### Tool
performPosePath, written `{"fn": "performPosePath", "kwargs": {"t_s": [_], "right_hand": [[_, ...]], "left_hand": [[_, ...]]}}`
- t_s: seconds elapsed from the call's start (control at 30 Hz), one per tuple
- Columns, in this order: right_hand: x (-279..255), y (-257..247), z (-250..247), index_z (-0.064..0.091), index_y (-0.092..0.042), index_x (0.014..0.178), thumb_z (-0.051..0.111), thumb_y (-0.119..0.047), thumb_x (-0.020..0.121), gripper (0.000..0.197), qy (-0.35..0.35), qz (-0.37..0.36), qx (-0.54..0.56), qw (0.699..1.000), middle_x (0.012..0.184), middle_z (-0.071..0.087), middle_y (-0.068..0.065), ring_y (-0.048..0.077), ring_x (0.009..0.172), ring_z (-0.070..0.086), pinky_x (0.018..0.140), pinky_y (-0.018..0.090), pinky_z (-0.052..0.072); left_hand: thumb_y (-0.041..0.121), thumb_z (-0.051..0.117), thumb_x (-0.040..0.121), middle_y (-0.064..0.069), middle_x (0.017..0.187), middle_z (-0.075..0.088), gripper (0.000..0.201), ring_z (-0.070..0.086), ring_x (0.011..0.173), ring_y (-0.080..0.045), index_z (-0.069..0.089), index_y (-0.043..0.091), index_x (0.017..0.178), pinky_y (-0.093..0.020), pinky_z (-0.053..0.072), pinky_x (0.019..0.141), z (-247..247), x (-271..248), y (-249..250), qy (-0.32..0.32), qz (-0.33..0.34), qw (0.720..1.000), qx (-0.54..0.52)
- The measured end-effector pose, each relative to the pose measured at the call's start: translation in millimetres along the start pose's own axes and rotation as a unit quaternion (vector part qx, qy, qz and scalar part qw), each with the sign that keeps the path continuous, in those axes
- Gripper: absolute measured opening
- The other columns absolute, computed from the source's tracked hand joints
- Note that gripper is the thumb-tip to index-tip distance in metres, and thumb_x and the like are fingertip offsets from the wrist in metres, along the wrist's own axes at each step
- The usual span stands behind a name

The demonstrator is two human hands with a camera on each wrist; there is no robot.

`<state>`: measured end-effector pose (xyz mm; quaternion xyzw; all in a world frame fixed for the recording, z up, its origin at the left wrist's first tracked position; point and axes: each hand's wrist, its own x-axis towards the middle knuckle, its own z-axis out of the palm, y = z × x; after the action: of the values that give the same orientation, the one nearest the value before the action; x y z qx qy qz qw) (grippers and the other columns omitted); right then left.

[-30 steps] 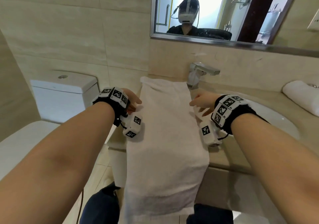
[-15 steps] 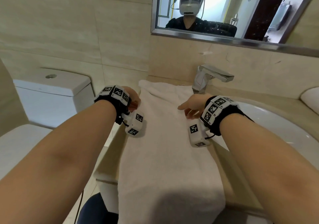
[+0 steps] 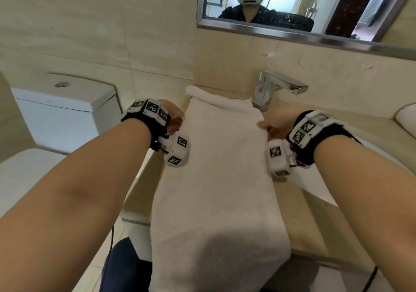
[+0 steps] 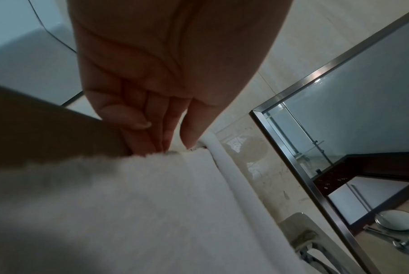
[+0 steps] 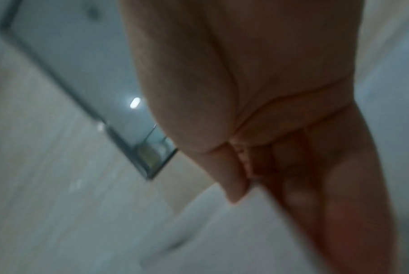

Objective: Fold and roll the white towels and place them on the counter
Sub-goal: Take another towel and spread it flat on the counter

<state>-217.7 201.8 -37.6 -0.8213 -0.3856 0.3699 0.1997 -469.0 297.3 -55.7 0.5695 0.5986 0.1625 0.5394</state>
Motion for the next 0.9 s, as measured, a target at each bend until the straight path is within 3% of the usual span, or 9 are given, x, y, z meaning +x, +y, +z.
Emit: {"fn": "performPosePath", "kwargs": {"t_s": [0.13,0.27,0.37,0.4,0.47,0.57,0.67,0.83,0.9], "right_hand": [[3,21,13,0.048,0.006,0.125,0.049,-0.016,0.098,0.035,-0.038,0.033,-0.027,0.998,0.101,0.061,0.02,0.03,0.084,0.06,0.089,0.045,0.049],[3,23,15,0.054,-0.006,0.093,0.048,-0.018,0.099,0.014,-0.022,0.022,0.011,0.999,0.08,0.058,0.009,0.018,0.064,0.054,0.057,0.027,0.047],[8,21,9,0.051,-0.013,0.08,0.051,-0.02,0.097,0.018,-0.013,-0.004,0.002,1.0,0.077,0.055,0.003,0.013,0.063,0.05,0.056,0.023,0.04],[7,19,9,0.051,-0.014,0.082,0.053,-0.02,0.096,0.016,-0.013,-0.008,0.01,1.0,0.08,0.055,0.002,0.012,0.066,0.05,0.057,0.023,0.041],[13,21,11,0.052,-0.014,0.09,0.055,-0.02,0.095,0.009,-0.025,-0.004,0.035,0.999,0.089,0.057,0.002,0.013,0.073,0.053,0.064,0.026,0.048],[20,25,17,0.054,-0.009,0.096,0.054,-0.018,0.096,0.009,-0.058,0.006,0.047,0.997,0.095,0.059,0.007,0.019,0.079,0.058,0.081,0.032,0.047],[27,24,17,0.054,-0.007,0.098,0.058,-0.021,0.093,0.015,-0.048,0.0,0.038,0.998,0.098,0.059,0.009,0.022,0.087,0.056,0.082,0.032,0.046],[30,21,7,0.05,-0.013,0.072,0.07,-0.022,0.085,0.025,-0.036,0.011,0.033,0.999,0.07,0.052,0.004,0.014,0.062,0.045,0.057,0.024,0.039],[32,17,6,0.047,-0.013,0.069,0.07,-0.021,0.085,0.028,-0.041,0.016,0.023,0.999,0.064,0.049,0.004,0.014,0.058,0.042,0.055,0.024,0.036]], "left_hand": [[0.016,0.042,0.1,-0.005,0.067,0.044,0.035,0.041,0.056,-0.015,0.042,0.009,0.066,-0.022,0.035,0.05,6,-4,6,-0.007,-0.016,0.997,0.078],[0.029,0.045,0.099,-0.011,0.067,0.045,0.041,0.04,0.058,-0.023,0.043,0.005,0.066,-0.031,0.036,0.062,12,-1,10,-0.014,-0.027,0.977,0.213],[0.036,0.048,0.097,-0.022,0.102,0.064,0.044,0.06,0.091,-0.033,0.061,-0.006,0.102,-0.034,0.044,0.083,11,4,9,0.026,0.003,0.946,0.324],[0.036,0.047,0.098,-0.022,0.118,0.061,0.048,0.059,0.104,-0.033,0.058,-0.005,0.117,-0.034,0.042,0.09,11,5,10,0.048,0.009,0.934,0.353],[0.036,0.046,0.098,-0.018,0.128,0.058,0.05,0.056,0.114,-0.029,0.054,-0.003,0.127,-0.033,0.041,0.094,8,7,6,0.083,0.024,0.924,0.373],[0.04,0.054,0.093,-0.014,0.105,0.066,0.047,0.062,0.104,-0.029,0.061,-0.001,0.115,-0.034,0.046,0.086,2,23,2,0.091,0.025,0.927,0.363],[0.029,0.064,0.088,-0.009,0.07,0.059,0.03,0.056,0.067,-0.026,0.06,0.004,0.072,-0.03,0.044,0.068,-2,32,4,0.069,0.014,0.962,0.264],[0.035,0.069,0.083,-0.012,0.08,0.059,0.038,0.054,0.077,-0.023,0.051,0.008,0.064,-0.032,0.046,0.08,-2,40,10,0.069,0.01,0.962,0.264],[0.036,0.067,0.085,-0.01,0.07,0.058,0.04,0.053,0.064,-0.023,0.049,0.008,0.062,-0.03,0.046,0.071,-2,41,14,0.06,0.002,0.964,0.258]]}}
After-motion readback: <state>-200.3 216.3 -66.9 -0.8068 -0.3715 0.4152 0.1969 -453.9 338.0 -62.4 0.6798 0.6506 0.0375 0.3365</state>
